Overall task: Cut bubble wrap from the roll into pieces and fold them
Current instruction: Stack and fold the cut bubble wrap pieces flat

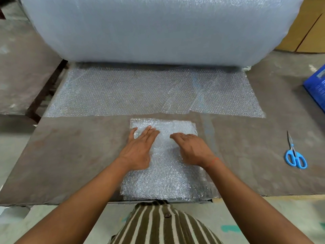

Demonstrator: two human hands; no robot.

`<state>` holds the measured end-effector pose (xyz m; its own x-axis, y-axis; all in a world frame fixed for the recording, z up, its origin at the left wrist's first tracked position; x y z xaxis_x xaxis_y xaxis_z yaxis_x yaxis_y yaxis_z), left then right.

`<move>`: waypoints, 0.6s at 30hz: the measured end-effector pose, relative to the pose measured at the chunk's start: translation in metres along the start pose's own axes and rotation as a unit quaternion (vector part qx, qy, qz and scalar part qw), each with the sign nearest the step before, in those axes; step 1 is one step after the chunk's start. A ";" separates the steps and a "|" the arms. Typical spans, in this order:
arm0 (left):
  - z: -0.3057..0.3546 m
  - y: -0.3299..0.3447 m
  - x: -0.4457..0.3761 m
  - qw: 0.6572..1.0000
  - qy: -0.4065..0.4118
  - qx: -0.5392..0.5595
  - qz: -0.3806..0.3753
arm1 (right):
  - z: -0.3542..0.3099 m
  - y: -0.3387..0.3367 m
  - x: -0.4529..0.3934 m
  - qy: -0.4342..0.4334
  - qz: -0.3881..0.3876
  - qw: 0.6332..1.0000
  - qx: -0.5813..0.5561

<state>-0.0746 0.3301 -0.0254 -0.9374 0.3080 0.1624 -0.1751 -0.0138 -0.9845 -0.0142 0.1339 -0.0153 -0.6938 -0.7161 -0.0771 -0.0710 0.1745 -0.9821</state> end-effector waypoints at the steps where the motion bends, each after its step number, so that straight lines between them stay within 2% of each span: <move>1: 0.001 0.000 0.001 1.000 -0.004 0.008 0.000 | -0.002 -0.006 -0.001 0.005 0.008 1.000 -0.002; 6: 0.003 -0.014 0.004 0.998 -0.026 0.048 0.017 | 0.009 -0.027 -0.011 0.086 0.039 0.994 -0.063; 9: 0.000 -0.037 0.010 0.993 -0.014 0.079 0.091 | 0.016 -0.045 -0.014 0.079 0.066 0.990 -0.099; 11: -0.007 -0.051 0.008 0.980 0.054 0.077 0.176 | 0.019 -0.065 -0.016 0.048 0.086 0.986 -0.134; 13: -0.015 -0.061 0.006 0.965 0.127 0.060 0.222 | 0.023 -0.087 -0.017 0.016 0.104 0.981 -0.160; 16: -0.013 -0.091 -0.002 0.943 0.205 0.048 0.257 | 0.033 -0.116 -0.013 0.007 0.128 0.982 -0.141; 18: -0.004 -0.112 -0.011 0.929 0.249 0.033 0.271 | 0.044 -0.132 -0.004 0.009 0.117 0.986 -0.122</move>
<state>-0.0437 0.3318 0.0833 -0.6416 0.6400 -0.4229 0.2481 -0.3485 -0.9039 0.0298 0.0840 0.1069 -0.7245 -0.6249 -0.2908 -0.0761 0.4919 -0.8673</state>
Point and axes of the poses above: each hand's wrist, its own x-axis away from the middle knuckle, its own y-axis out of the palm, z = x × y, the point moved 6 cm from there along -x, towards the middle knuckle, and after that the axes turned 4 degrees about y, right-handed, at the moved point
